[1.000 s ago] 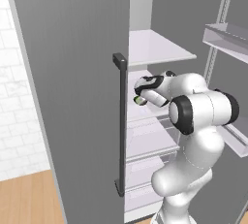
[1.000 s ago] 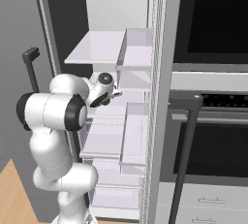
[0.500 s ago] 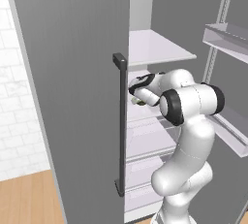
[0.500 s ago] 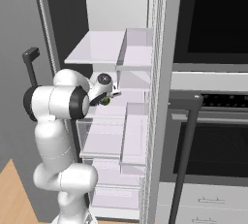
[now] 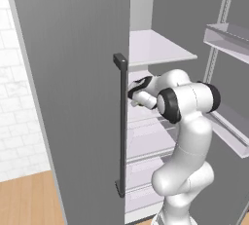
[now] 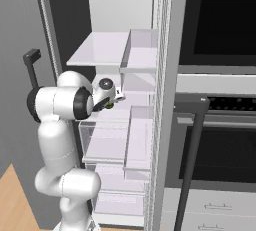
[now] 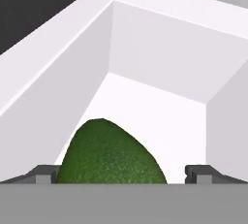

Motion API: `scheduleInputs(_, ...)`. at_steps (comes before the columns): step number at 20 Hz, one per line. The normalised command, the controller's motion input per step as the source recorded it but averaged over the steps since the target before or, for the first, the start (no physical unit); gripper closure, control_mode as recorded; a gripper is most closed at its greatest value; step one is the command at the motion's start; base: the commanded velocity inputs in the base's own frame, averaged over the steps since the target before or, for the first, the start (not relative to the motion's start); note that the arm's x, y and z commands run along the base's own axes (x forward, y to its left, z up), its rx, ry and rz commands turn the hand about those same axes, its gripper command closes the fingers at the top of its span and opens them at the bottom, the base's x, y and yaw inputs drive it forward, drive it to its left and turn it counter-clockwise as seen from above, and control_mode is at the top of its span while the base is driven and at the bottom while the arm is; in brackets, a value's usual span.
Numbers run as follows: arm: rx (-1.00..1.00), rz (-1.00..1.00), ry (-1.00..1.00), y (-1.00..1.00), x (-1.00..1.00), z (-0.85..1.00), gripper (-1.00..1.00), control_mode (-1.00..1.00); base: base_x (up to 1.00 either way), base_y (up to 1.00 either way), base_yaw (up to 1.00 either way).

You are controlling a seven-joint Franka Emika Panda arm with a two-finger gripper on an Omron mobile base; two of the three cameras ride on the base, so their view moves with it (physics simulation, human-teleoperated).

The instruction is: Place one avocado and one chicken drumstick in each tupperware on the nearby counter, to pack two identical lunches.

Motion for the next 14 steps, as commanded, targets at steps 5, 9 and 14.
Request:
scheduleInputs(5,-0.10,0.00,0.00,0.03,0.00,-0.63,-1.00,-1.00,0.00,0.00,0.00)
scheduleInputs(9,-0.02,0.00,0.00,0.10,0.00,-0.43,-1.00,-1.00,0.00,0.00,0.00)
scheduleInputs(14,0.00,0.00,0.00,0.08,-0.09,-0.38,1.00,-1.00,0.00,0.00,0.00)
